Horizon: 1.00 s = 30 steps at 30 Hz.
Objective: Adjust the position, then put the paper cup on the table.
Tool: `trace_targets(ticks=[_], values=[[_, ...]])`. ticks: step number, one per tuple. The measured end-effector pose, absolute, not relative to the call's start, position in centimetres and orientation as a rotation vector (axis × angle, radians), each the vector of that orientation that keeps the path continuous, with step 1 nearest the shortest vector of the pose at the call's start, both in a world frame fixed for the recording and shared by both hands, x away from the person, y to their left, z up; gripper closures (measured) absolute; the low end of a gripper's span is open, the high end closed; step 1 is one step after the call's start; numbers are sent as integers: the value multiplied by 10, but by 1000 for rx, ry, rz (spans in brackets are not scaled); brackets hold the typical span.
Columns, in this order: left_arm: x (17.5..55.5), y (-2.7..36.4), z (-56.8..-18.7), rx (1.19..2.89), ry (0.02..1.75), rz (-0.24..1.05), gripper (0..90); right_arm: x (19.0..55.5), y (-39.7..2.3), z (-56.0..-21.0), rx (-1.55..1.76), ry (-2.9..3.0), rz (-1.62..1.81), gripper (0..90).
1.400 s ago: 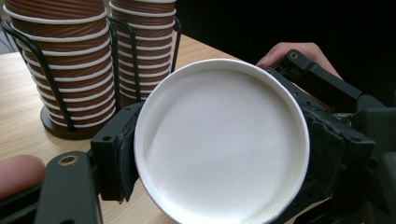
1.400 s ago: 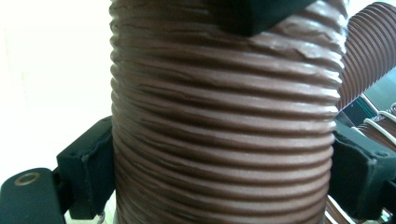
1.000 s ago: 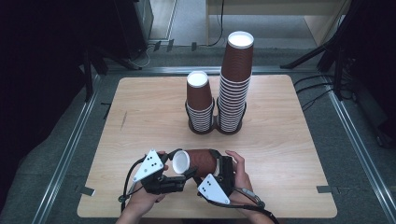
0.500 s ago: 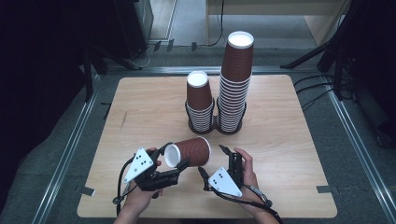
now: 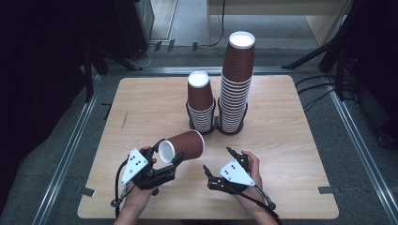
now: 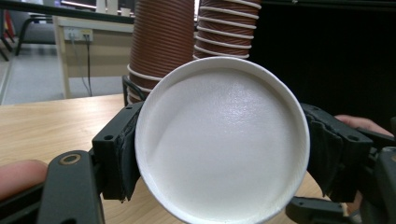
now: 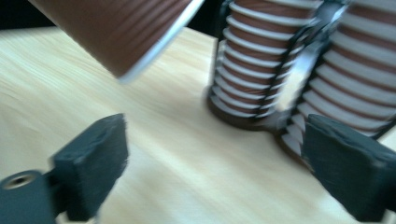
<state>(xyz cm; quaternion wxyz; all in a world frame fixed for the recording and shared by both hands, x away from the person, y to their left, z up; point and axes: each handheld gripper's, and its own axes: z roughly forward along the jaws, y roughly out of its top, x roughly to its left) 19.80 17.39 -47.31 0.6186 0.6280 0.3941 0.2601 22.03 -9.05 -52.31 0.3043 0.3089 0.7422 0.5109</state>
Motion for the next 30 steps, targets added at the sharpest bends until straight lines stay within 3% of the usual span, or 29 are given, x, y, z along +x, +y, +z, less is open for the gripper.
trace_targets(ticks=[8, 11, 30], values=[[199, 177, -473, 1432, 909, 608, 228, 218, -88, -517, 919, 1966, 1375, 135], [200, 179, -474, 1424, 920, 616, 228, 219, -84, -512, 1036, 1943, 1416, 1], [203, 179, -479, 1340, 933, 606, 227, 214, -82, -501, 1558, 1730, 1869, 0]])
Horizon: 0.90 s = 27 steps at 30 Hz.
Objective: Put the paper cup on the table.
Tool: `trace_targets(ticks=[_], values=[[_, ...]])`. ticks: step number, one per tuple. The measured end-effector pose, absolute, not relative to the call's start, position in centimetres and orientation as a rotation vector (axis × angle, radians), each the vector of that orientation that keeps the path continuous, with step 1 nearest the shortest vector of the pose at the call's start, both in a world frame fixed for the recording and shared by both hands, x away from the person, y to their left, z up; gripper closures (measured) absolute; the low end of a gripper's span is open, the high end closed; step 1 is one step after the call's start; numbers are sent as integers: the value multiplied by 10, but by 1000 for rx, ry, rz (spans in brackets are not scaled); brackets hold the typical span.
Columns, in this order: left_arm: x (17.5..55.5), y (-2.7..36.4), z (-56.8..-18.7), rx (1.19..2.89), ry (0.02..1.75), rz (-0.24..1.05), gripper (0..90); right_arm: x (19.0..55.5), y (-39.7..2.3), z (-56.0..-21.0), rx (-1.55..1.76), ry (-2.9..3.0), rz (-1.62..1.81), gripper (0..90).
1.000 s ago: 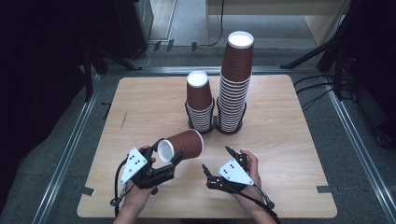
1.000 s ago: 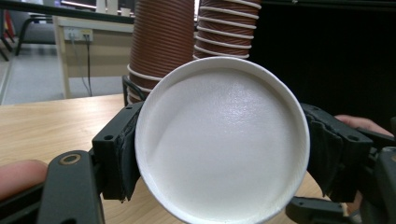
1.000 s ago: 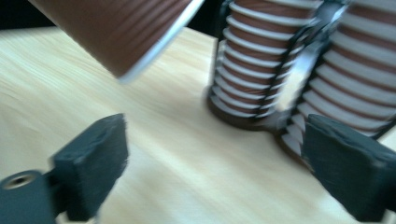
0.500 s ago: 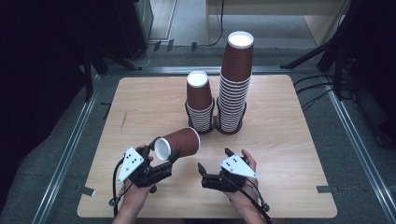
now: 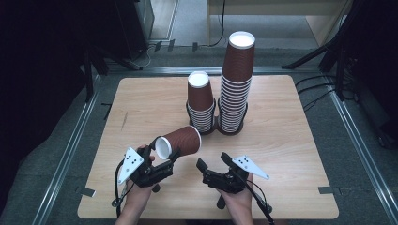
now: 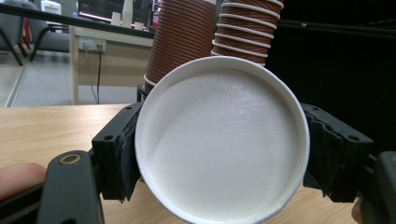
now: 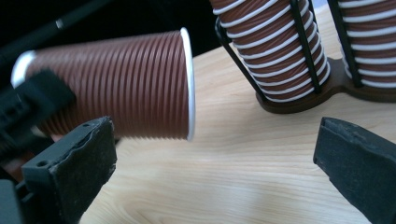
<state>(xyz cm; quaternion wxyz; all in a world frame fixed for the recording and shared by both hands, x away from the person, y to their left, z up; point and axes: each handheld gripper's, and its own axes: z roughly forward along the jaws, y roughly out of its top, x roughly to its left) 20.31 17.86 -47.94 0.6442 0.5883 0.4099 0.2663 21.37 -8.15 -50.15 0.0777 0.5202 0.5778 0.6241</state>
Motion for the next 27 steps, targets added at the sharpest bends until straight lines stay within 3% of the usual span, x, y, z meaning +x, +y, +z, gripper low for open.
trace_targets(ticks=[27], values=[[202, 173, -486, 1320, 900, 629, 226, 224, -57, -499, 2261, 1279, 2410, 0]])
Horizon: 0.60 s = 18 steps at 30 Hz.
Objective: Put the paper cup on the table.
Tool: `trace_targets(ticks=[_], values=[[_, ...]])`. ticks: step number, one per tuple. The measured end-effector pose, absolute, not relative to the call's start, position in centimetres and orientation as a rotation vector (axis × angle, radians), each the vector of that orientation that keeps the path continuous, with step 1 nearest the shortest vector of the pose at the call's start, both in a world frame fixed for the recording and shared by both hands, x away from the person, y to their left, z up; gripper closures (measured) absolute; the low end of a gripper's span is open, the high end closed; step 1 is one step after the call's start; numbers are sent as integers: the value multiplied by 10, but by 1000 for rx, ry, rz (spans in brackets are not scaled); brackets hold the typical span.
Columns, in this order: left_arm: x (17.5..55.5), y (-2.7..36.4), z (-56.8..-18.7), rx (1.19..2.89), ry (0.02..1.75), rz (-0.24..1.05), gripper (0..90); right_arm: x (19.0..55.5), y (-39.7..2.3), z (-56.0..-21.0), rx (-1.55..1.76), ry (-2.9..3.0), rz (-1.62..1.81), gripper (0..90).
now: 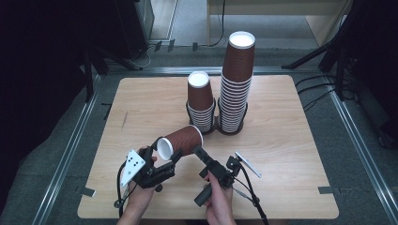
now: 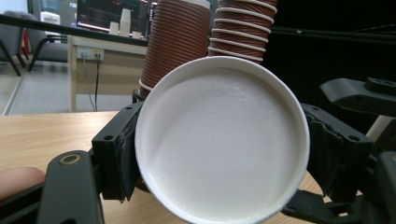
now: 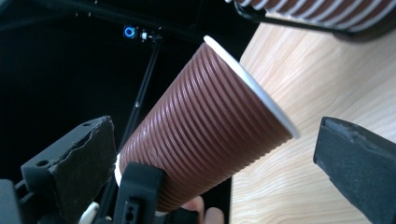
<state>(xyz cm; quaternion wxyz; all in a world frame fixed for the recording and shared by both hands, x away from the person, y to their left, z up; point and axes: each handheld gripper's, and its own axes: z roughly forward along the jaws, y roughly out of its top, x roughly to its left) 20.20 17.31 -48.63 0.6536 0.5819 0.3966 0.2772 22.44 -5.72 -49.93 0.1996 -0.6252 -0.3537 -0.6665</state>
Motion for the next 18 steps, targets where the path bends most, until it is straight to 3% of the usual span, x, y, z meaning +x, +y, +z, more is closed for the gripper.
trace_targets(ticks=[18], values=[[200, 169, -488, 1327, 870, 635, 226, 238, -45, -510, -1812, -716, -1689, 0]])
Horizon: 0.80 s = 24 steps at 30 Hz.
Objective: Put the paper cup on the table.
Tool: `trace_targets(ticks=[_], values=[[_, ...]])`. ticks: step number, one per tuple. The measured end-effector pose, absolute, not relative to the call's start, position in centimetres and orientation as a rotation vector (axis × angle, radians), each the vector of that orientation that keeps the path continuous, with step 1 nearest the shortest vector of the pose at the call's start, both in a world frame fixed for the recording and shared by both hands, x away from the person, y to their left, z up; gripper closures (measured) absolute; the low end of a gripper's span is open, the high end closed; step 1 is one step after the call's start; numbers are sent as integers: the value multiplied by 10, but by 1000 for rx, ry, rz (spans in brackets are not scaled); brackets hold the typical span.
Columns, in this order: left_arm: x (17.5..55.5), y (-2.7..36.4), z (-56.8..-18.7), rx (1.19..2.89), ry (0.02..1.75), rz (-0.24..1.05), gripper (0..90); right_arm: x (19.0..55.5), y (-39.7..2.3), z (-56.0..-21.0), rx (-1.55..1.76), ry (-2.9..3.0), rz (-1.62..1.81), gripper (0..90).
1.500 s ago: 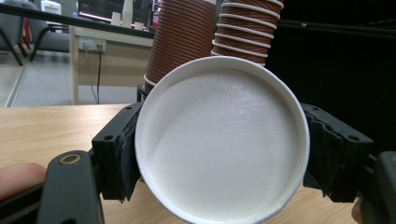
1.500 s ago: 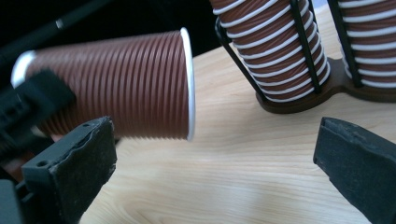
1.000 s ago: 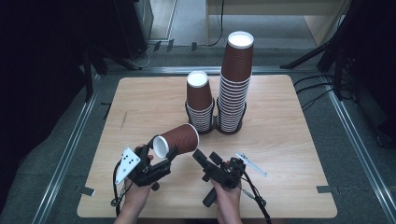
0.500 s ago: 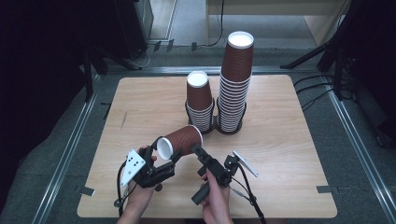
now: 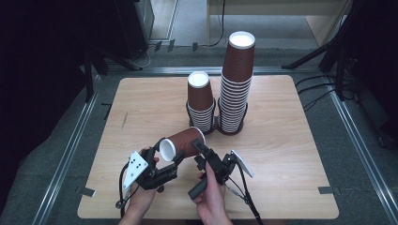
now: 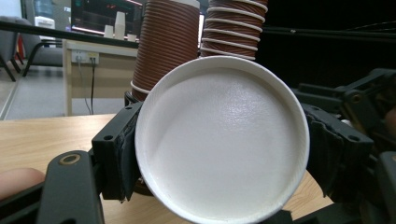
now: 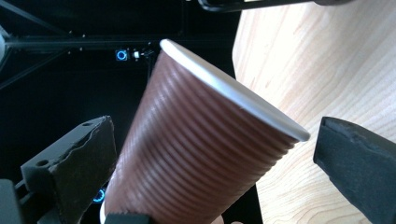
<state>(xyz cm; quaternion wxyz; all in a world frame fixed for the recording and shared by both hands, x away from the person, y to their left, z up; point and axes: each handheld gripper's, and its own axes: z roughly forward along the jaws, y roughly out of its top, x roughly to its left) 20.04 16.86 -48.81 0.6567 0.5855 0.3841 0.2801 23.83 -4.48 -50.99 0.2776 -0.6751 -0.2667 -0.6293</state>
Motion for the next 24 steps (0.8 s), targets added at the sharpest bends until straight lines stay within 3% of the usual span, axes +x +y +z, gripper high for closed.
trace_targets(ticks=[24], values=[[200, 163, -491, 1353, 839, 608, 226, 253, -40, -512, -1829, -616, -1633, 0]])
